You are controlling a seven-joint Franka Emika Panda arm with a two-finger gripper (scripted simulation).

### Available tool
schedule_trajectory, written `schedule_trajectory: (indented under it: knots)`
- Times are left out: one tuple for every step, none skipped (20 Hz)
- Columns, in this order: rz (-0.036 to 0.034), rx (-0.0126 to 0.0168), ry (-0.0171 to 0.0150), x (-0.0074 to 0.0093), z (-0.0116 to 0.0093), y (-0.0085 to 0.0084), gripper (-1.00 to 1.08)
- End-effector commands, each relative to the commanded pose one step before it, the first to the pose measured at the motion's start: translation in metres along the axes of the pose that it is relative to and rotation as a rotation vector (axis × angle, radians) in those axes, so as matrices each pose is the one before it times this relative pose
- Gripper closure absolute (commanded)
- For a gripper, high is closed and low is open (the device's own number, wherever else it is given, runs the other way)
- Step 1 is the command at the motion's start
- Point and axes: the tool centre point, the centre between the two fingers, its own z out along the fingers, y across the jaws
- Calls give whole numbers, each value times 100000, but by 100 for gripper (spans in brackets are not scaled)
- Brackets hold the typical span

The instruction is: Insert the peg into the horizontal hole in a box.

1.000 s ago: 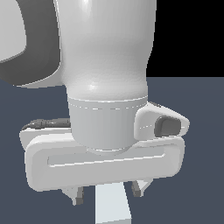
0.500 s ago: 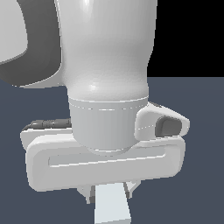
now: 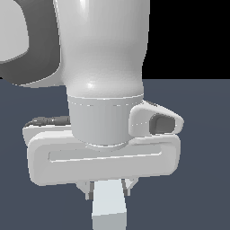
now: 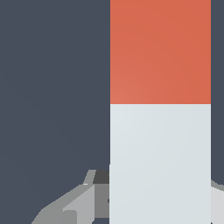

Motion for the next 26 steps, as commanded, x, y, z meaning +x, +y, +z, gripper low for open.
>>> schedule_trajectory:
  knots:
    - [1175, -369, -88, 892, -516, -173, 108]
    - [673, -1, 1, 458, -174, -169, 108]
    - [741, -1, 2, 506, -192, -185, 108]
    - [811, -1, 2, 550, -210, -201, 108]
    - [871, -1, 2, 596, -227, -215, 108]
    - [934, -1, 2, 637, -243, -229, 108]
    - [991, -1, 2, 679, -258, -240, 108]
    - [1047, -1, 2, 717, -273, -251, 108]
    - [1090, -1, 2, 747, -285, -258, 108]
    - [1065, -1, 1, 736, -280, -250, 108]
    - [1029, -1, 1, 710, -271, -239, 108]
    - [986, 0, 0, 683, -261, -227, 108]
    - [944, 0, 0, 654, -250, -212, 108]
    - [895, 0, -2, 624, -239, -197, 108]
    - [837, 0, -2, 586, -224, -179, 108]
    - [766, 0, -3, 541, -207, -162, 108]
    - [701, 0, -3, 492, -189, -146, 108]
    - [633, 0, -3, 446, -171, -130, 108]
    - [565, 0, -4, 402, -154, -114, 108]
    - [503, 0, -4, 356, -137, -98, 108]
    - [437, 0, -4, 312, -120, -81, 108]
    - [372, 0, -4, 269, -103, -65, 108]
    - [309, 0, -5, 227, -87, -48, 108]
    - [249, 0, -5, 184, -71, -33, 108]
    - [195, 0, -5, 138, -55, -19, 108]
    - [120, 0, -4, 107, -39, -9, 108]
